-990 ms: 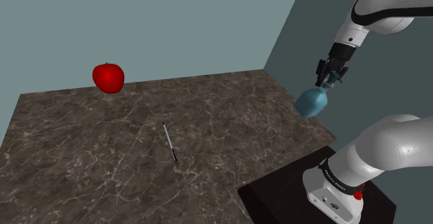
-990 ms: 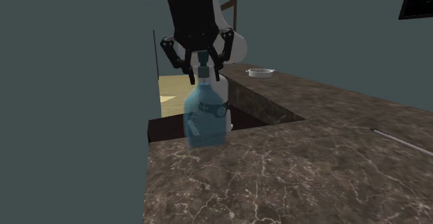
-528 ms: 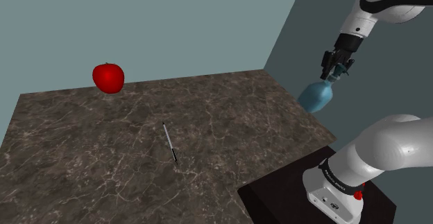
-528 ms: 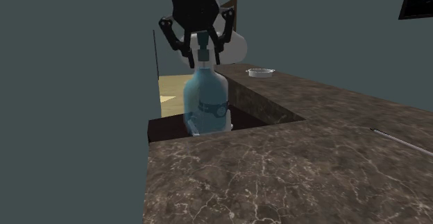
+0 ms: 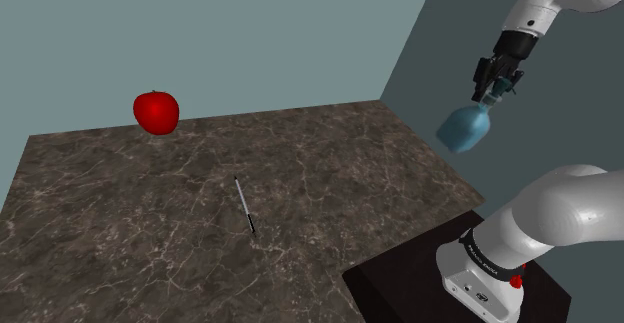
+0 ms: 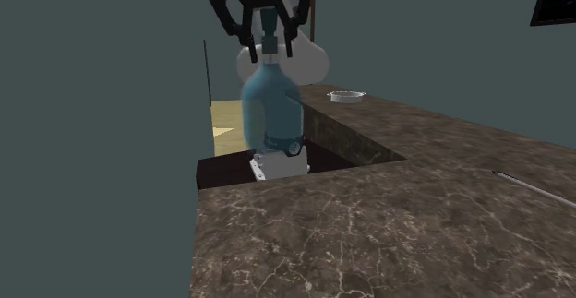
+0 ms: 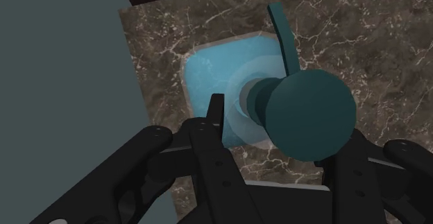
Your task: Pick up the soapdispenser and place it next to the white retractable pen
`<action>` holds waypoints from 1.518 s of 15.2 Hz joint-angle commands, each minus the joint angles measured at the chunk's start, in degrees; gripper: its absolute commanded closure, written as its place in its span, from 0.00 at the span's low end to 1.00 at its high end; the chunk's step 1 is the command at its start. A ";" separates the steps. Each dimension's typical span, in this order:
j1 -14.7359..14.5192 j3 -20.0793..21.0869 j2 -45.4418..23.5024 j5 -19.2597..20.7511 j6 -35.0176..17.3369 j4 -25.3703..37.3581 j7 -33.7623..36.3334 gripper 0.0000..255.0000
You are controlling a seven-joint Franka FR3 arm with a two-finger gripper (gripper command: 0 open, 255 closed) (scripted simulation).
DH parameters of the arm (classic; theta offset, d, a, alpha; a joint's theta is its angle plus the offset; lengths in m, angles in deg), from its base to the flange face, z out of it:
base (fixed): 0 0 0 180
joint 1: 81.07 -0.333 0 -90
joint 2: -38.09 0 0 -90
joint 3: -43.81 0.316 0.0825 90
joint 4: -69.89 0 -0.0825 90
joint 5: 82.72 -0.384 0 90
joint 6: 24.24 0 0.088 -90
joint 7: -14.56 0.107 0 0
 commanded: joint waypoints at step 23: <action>-1.41 1.45 -3.88 -2.29 17.72 21.56 1.21 1.00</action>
